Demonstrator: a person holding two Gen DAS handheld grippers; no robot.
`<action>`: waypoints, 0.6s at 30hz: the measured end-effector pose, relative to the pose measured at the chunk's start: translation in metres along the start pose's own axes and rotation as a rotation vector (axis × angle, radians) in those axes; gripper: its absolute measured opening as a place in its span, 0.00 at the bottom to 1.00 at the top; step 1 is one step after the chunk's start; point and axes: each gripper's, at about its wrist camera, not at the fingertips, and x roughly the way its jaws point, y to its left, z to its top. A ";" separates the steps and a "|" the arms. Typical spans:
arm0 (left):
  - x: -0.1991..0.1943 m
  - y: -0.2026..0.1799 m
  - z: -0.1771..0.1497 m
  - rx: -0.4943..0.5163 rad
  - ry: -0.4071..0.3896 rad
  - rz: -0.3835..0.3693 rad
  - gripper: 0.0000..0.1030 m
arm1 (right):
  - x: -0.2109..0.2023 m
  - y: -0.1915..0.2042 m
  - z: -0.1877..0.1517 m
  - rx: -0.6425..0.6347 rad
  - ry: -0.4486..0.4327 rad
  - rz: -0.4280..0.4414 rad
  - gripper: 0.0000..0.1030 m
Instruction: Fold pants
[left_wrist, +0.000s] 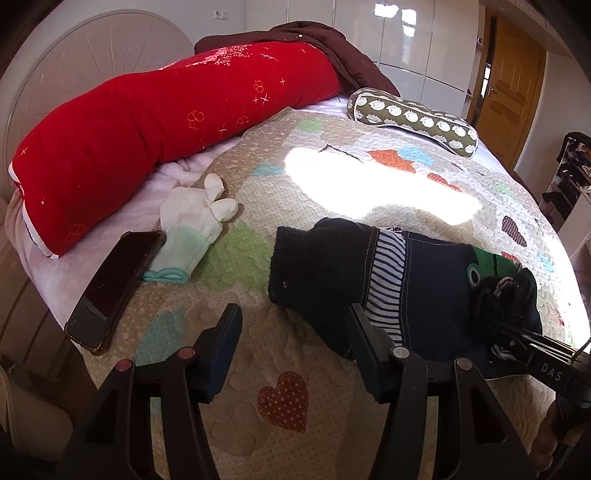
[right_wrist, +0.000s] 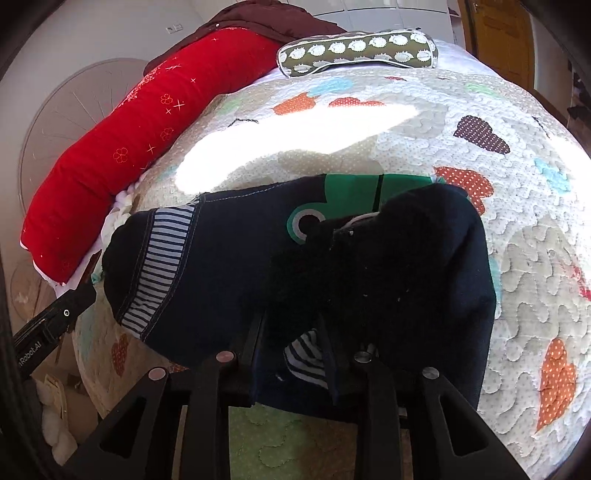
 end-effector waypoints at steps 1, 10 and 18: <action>0.000 -0.001 0.000 0.003 0.001 -0.001 0.55 | -0.004 0.001 0.000 -0.003 -0.007 -0.002 0.28; -0.002 -0.008 -0.002 0.022 0.007 -0.014 0.55 | -0.021 0.014 0.002 -0.036 -0.034 -0.005 0.31; 0.008 0.007 -0.007 -0.046 0.055 -0.049 0.56 | -0.022 0.031 0.009 -0.088 -0.026 -0.009 0.36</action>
